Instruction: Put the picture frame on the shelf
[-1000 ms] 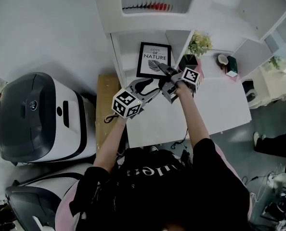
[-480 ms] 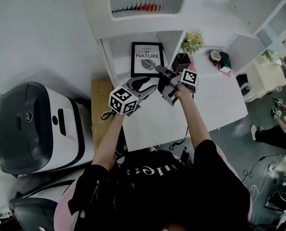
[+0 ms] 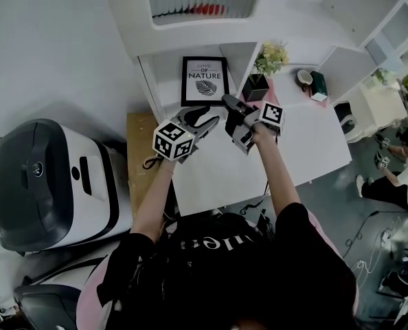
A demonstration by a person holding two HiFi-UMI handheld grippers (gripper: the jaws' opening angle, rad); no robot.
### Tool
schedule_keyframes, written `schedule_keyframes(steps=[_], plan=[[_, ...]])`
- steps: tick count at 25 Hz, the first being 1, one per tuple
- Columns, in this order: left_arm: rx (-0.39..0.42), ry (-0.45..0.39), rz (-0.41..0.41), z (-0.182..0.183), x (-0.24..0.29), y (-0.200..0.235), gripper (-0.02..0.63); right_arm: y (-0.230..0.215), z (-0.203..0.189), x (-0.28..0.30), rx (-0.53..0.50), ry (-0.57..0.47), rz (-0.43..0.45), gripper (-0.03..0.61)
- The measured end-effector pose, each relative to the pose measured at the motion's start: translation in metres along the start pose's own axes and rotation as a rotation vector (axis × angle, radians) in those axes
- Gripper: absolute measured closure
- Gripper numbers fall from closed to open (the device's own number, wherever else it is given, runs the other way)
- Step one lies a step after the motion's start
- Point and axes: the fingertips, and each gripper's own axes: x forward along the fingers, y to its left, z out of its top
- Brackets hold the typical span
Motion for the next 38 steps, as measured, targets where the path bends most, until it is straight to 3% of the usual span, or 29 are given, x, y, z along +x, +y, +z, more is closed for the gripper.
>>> schedule_keyframes(steps=[14, 18, 26, 38], plan=[[-0.023, 0.013, 0.022, 0.002, 0.004, -0.004, 0.428, 0.010, -0.025, -0.033, -0.126, 0.018, -0.023, 0.463], [-0.017, 0.010, 0.029, 0.002, -0.008, -0.021, 0.429, 0.020, -0.033, -0.044, -0.230, 0.021, -0.025, 0.463], [-0.093, -0.036, 0.089, -0.004, -0.049, -0.063, 0.430, 0.036, -0.053, -0.075, -0.542, 0.033, -0.083, 0.463], [-0.168, -0.084, 0.249, -0.017, -0.106, -0.117, 0.430, 0.027, -0.094, -0.136, -0.727, 0.070, -0.149, 0.463]])
